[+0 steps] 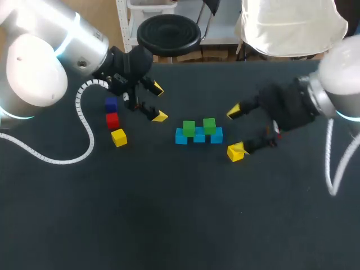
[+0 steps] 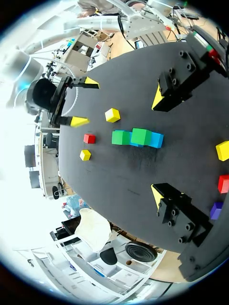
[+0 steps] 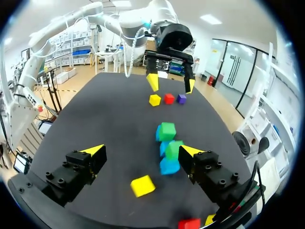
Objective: Place the blue cubes, place green cubes on the blue cubes, place the yellow cubes on the green cubes, then place the red cubes on the yellow cubes, and place purple cube on the red cubes.
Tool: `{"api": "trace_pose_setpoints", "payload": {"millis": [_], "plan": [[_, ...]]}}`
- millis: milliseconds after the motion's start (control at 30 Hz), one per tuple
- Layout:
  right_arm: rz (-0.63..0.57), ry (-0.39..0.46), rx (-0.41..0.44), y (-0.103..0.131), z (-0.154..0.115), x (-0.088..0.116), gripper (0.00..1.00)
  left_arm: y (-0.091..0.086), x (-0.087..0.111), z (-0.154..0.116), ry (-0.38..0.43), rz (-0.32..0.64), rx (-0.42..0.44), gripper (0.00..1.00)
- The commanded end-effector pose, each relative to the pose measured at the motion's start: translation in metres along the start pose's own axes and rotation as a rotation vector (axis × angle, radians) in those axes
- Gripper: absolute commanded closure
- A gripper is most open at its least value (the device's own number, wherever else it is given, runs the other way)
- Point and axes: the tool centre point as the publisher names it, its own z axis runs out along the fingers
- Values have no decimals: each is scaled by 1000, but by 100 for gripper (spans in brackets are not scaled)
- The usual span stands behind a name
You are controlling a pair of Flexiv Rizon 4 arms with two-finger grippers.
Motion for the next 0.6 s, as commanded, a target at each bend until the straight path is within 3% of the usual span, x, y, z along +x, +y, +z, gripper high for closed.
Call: {"api": "trace_pose_setpoints", "payload": {"millis": [33, 200, 367, 600], "plan": [[-20, -45, -3, 16, -14, 13, 0, -1, 2, 0, -6, 4, -1, 0], [-44, -105, -108, 19, -13, 31, 0, -1, 2, 0, -6, 4, -1, 0], [-24, -127, -135, 17, -7, 43, 0, -1, 2, 0, -6, 4, -1, 0], [-42, -128, -182, 15, -1, 44, 0, -1, 2, 0, -6, 4, -1, 0]]}}
